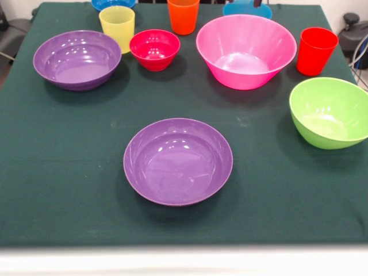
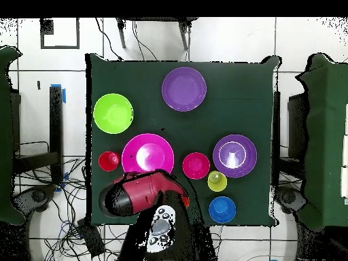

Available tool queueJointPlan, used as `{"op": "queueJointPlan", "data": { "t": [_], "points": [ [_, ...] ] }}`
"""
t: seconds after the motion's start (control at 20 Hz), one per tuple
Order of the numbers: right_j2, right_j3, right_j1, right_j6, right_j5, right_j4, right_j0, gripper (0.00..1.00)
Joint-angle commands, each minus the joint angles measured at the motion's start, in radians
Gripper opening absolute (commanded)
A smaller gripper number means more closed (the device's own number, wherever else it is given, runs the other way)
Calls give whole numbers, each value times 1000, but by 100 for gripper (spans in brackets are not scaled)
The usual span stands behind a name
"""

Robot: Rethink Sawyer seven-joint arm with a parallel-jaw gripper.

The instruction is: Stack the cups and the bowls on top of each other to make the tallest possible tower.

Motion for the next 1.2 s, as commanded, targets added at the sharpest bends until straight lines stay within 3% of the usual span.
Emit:
{"op": "queueJointPlan", "data": {
  "t": [0.05, 0.75, 1.2],
  "points": [
    [-6, -99, 123, 185, -44, 78, 53, 100],
    [-37, -199, 174, 173, 49, 215, 128, 100],
    [-32, -135, 132, 100, 37, 224, 114, 100]
  ]
}}
